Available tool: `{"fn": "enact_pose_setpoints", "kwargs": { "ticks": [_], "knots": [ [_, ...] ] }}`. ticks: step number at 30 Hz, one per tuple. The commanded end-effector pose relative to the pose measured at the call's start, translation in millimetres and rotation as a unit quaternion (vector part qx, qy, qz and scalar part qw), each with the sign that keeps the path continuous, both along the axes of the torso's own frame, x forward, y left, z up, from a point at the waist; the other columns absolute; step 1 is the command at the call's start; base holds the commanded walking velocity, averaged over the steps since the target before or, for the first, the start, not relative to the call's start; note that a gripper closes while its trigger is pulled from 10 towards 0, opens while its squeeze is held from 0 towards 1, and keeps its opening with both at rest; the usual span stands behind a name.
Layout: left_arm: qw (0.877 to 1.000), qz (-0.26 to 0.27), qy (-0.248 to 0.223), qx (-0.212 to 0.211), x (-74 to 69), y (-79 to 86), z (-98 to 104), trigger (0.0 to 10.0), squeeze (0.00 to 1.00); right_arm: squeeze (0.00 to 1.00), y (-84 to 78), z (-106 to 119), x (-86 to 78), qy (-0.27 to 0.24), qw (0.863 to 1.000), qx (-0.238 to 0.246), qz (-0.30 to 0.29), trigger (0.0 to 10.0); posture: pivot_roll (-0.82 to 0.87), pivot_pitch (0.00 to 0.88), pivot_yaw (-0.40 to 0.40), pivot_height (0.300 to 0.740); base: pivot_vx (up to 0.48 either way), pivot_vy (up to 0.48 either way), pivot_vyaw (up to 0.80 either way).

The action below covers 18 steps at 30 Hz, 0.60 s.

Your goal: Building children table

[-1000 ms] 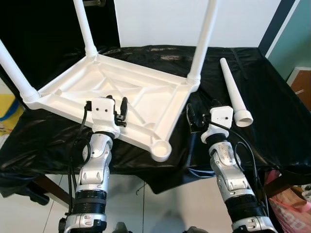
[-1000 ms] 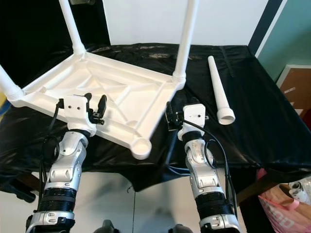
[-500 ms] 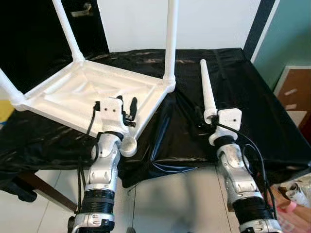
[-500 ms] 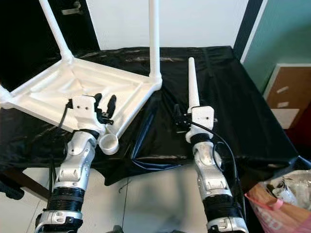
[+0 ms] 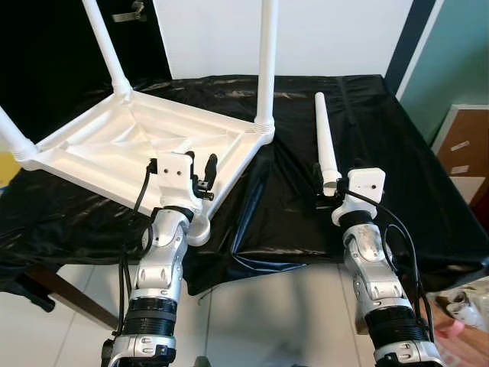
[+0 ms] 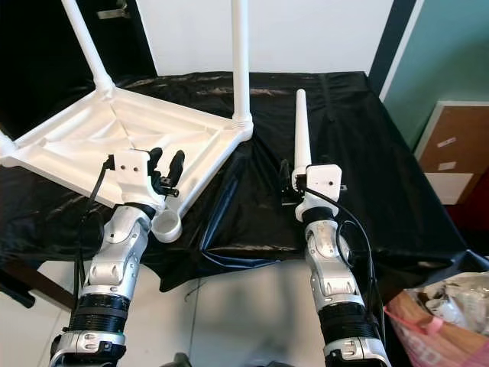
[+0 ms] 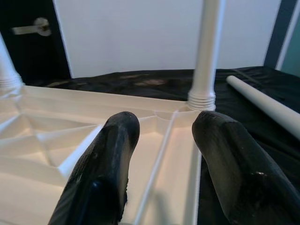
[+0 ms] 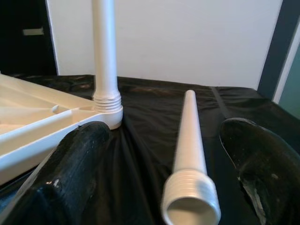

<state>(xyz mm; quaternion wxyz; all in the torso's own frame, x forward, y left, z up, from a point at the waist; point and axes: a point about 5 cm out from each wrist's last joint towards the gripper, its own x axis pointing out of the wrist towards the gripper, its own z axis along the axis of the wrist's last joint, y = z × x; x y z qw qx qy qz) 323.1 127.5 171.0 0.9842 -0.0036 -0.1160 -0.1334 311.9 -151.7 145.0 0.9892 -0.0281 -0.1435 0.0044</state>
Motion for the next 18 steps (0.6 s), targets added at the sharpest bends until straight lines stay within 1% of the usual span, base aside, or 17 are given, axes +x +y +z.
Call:
{"fn": "enact_pose_setpoints", "kwargs": {
  "ticks": [1, 4, 13, 14, 15, 17, 18],
  "knots": [
    [1.000, 0.000, 0.005, 0.004, 0.1, 2.4, -0.8, 10.0, 0.00, 0.00, 1.1, -1.7, -0.3, 0.004, 1.000, 0.001, -0.002, 10.0, -0.02, 0.047, 0.015, 0.740, 0.000, 0.480, 0.00],
    [1.000, 0.000, 0.006, 0.006, 0.3, 2.1, -1.1, 10.0, 0.00, 0.00, 0.7, -1.7, -0.2, 0.004, 1.000, 0.001, -0.004, 10.0, -0.02, 0.047, 0.015, 0.740, 0.000, 0.480, 0.00],
    [0.999, -0.017, -0.002, 0.031, -2.1, -3.2, 0.0, 10.0, 0.00, 0.00, -1.3, -3.4, 0.8, 0.008, 1.000, 0.006, -0.012, 10.0, -0.02, 0.051, 0.019, 0.740, 0.000, 0.000, 0.00],
    [0.998, -0.033, -0.007, 0.044, -3.6, -6.6, 1.1, 10.0, 0.00, 0.00, -3.2, -3.8, 1.4, 0.009, 1.000, 0.007, -0.020, 10.0, -0.02, 0.056, 0.019, 0.740, 0.000, 0.000, 0.00],
    [0.998, -0.033, -0.007, 0.044, -3.6, -6.6, 1.1, 10.0, 0.00, 0.00, -3.2, -3.8, 1.4, 0.009, 1.000, 0.007, -0.020, 10.0, -0.02, 0.056, 0.019, 0.740, 0.000, 0.000, 0.00],
    [0.996, -0.068, -0.014, 0.063, -6.8, -12.9, 3.2, 10.0, 0.00, 0.00, -9.7, -4.4, 3.5, 0.014, 0.999, 0.006, -0.042, 10.0, -0.02, 0.062, 0.019, 0.740, 0.000, 0.000, 0.00],
    [0.996, -0.068, -0.014, 0.063, -6.8, -12.9, 3.2, 10.0, 0.00, 0.00, -9.7, -4.4, 3.5, 0.014, 0.999, 0.006, -0.042, 10.0, -0.02, 0.062, 0.019, 0.740, 0.000, 0.000, 0.00]
  ]
}}
